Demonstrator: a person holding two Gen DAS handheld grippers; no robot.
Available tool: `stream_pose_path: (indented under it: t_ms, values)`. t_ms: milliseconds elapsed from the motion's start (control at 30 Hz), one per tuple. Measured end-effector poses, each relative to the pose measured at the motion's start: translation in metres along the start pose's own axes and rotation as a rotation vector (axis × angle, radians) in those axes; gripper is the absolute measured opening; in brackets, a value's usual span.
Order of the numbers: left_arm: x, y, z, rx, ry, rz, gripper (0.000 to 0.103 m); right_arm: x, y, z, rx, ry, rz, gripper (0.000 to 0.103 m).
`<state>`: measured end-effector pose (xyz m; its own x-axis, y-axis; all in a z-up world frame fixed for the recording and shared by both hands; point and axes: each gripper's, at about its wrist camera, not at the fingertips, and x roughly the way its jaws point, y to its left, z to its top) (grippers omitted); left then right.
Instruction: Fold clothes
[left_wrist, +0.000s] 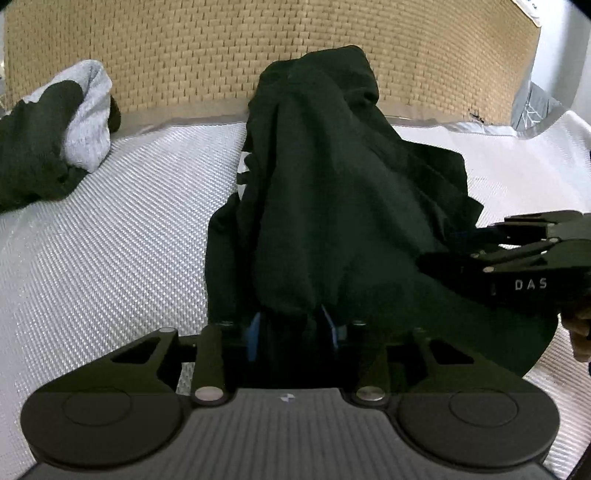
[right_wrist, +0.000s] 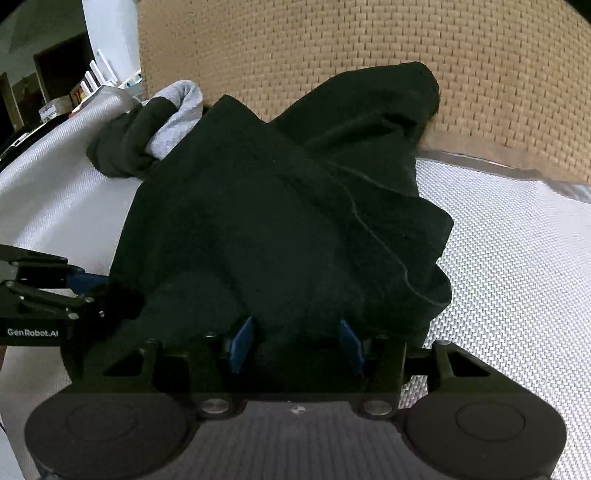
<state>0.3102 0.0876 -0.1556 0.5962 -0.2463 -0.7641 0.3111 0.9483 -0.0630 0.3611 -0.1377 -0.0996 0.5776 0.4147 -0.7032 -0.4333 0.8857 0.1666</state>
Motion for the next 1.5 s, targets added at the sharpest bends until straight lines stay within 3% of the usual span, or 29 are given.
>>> stream_pose_path:
  t_ms: [133, 200, 333, 533, 600, 667, 833, 933, 1033, 1200, 1300, 1500]
  values:
    - [-0.004, -0.010, 0.002, 0.029, 0.028, 0.037, 0.035, -0.004, 0.006, 0.002, -0.023, 0.000, -0.020, 0.056]
    - [-0.009, -0.020, -0.003, 0.102, 0.039, 0.051, 0.035, -0.017, 0.015, -0.001, -0.072, -0.038, -0.033, 0.055]
    - [-0.017, -0.021, -0.016, 0.145, 0.045, 0.040, 0.034, -0.046, 0.028, -0.013, -0.151, -0.120, -0.030, 0.055]
    - [-0.037, -0.013, -0.014, 0.138, 0.017, 0.009, 0.037, -0.084, 0.064, -0.043, -0.492, -0.174, -0.095, 0.059]
    - [-0.048, -0.023, -0.015, 0.229, -0.004, 0.029, 0.038, -0.087, 0.077, -0.051, -0.603, -0.164, -0.133, 0.061]
    - [-0.058, -0.037, -0.020, 0.365, -0.020, 0.031, 0.047, -0.088, 0.090, -0.059, -0.708, -0.146, -0.166, 0.061]
    - [-0.071, -0.063, -0.039, 0.624, -0.048, 0.037, 0.057, -0.086, 0.118, -0.077, -0.953, -0.092, -0.208, 0.066]
    - [-0.066, -0.076, -0.048, 0.749, -0.047, 0.076, 0.058, -0.072, 0.124, -0.090, -1.056, -0.050, -0.245, 0.070]
    - [-0.074, -0.089, -0.060, 0.905, -0.083, 0.064, 0.059, -0.053, 0.129, -0.102, -1.170, -0.015, -0.309, 0.070]
    - [-0.097, -0.100, -0.071, 0.986, -0.157, 0.004, 0.061, -0.032, 0.128, -0.098, -1.183, -0.016, -0.358, 0.075]
    - [-0.094, -0.107, -0.074, 1.039, -0.162, 0.011, 0.064, -0.017, 0.130, -0.095, -1.204, -0.012, -0.390, 0.077]
    - [-0.032, -0.107, -0.072, 1.129, -0.025, 0.154, 0.062, -0.004, 0.125, -0.084, -1.187, -0.004, -0.377, 0.077]
